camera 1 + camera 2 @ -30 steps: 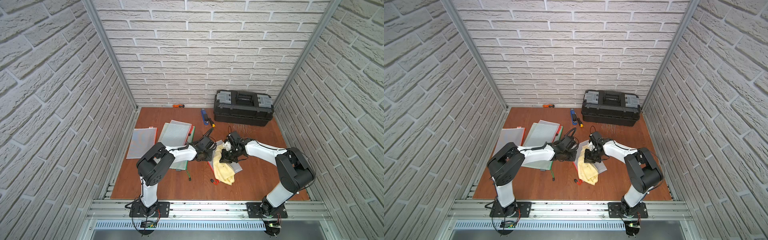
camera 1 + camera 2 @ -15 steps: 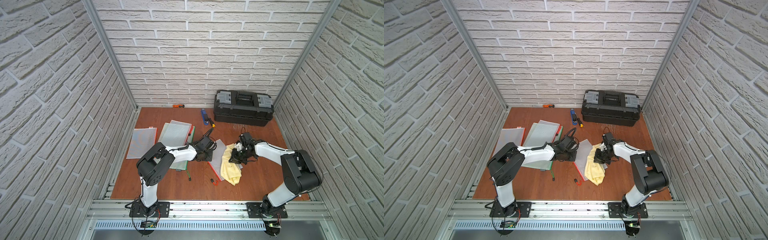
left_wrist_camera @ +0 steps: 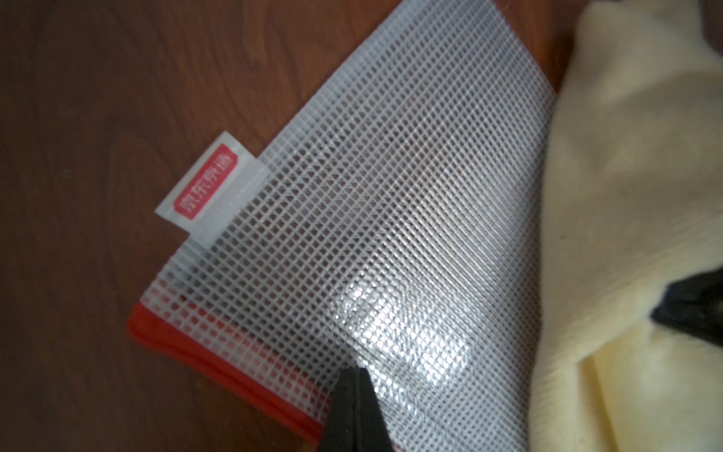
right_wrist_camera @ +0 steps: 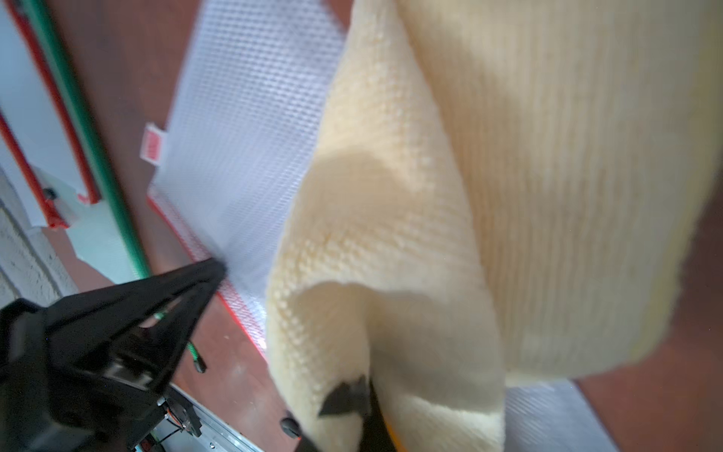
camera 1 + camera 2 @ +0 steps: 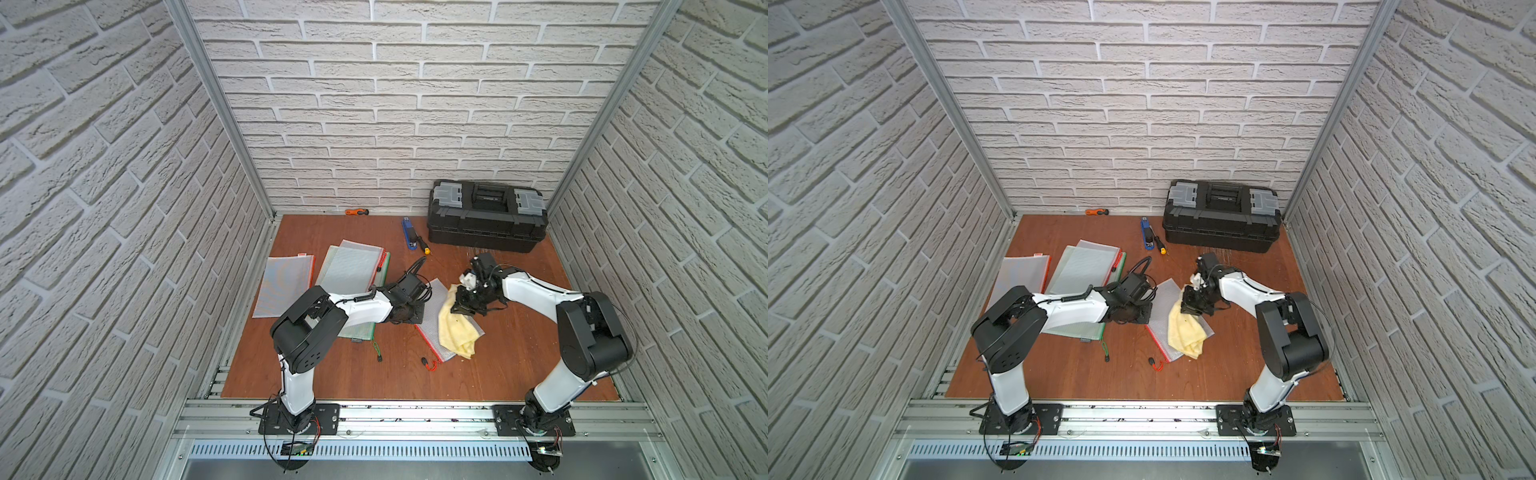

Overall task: Wipe the document bag
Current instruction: Wipe the dirt from the document bag.

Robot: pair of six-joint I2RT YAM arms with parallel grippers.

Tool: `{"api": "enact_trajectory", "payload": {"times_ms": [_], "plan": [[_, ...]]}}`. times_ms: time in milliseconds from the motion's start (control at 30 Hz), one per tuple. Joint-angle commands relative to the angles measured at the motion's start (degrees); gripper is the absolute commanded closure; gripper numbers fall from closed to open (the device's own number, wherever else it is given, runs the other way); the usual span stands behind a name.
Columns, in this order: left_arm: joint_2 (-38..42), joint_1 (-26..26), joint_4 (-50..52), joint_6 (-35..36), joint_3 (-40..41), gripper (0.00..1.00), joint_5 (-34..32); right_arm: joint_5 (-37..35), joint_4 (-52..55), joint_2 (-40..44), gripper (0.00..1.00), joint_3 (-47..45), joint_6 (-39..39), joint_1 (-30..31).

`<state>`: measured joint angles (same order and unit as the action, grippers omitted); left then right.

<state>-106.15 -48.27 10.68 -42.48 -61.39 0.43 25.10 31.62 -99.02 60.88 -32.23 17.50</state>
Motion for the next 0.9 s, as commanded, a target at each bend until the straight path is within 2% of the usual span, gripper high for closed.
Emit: {"api": "enact_trajectory", "payload": {"times_ms": [0,167,300,400,567,667,800,867], "plan": [[0.1,0.1,2.5,-0.8,1.0,1.00,-0.3,2.3,-3.6,-5.0,0.98,4.9,-2.8,3.1],[0.9,0.0,2.7,-1.2,1.4,1.00,-0.4,2.6,-2.8,-13.2,0.98,12.4,-1.8,3.0],[1.5,0.1,2.7,-1.4,1.5,1.00,-0.7,1.6,-2.4,-13.9,0.98,12.8,-1.3,1.0],[1.4,0.1,2.7,-1.5,1.4,1.00,-0.6,1.7,-3.1,-13.3,0.98,9.6,-1.2,-3.1],[1.2,0.1,2.6,-1.3,1.4,1.00,-0.4,3.2,-4.1,-7.0,0.98,1.3,0.3,-14.8],[0.9,0.1,2.4,-1.2,1.5,1.00,-0.2,2.0,-1.4,-3.5,0.98,-0.8,2.8,-18.7],[0.7,0.1,2.6,-1.1,1.4,1.00,-0.1,3.5,-2.5,-1.6,0.98,-2.3,1.3,-16.2],[0.7,0.1,2.4,-1.1,1.3,1.00,-0.1,2.5,-3.0,-0.8,0.98,-1.9,-0.3,-11.3]]}}
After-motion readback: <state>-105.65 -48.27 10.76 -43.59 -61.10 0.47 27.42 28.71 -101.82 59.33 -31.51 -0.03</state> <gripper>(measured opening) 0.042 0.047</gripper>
